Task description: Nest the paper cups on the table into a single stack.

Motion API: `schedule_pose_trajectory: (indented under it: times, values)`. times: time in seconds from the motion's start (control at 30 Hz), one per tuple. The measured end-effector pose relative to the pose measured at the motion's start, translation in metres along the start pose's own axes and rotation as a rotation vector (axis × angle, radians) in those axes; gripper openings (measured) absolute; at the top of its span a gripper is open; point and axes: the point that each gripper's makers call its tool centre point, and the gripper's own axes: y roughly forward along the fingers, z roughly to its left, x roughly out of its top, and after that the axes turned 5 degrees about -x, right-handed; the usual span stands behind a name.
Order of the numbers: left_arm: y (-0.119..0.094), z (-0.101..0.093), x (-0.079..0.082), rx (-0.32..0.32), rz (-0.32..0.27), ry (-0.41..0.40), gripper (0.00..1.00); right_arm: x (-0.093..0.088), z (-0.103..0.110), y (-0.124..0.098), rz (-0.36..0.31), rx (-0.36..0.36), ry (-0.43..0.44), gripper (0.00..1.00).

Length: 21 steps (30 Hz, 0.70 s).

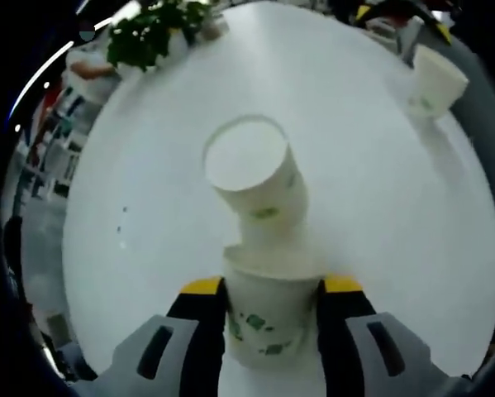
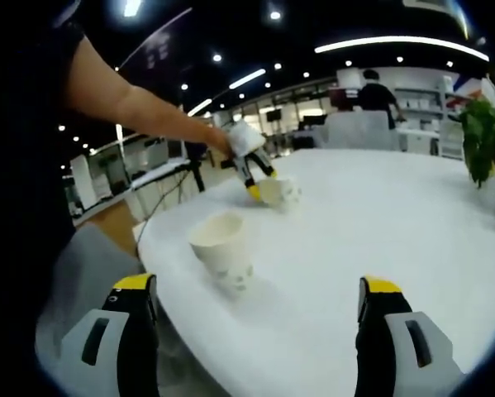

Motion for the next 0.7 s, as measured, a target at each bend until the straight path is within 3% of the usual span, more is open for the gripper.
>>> schedule_pose_trajectory:
  times: [0.07,0.4,0.7]
  values:
    - [-0.003,0.001,0.001,0.02,-0.018,-0.016,0.42,0.001,0.0,0.0,0.0,0.0,-0.003,1.0]
    - [-0.024,-0.005,0.008,0.103,-0.214,-0.275,0.41,0.007,0.001,0.0,-0.016,-0.005,-0.015,1.0]
    - [-0.043,-0.005,0.014,0.174,-0.338,-0.387,0.41,0.012,0.004,-0.001,-0.024,-0.004,-0.031,1.0]
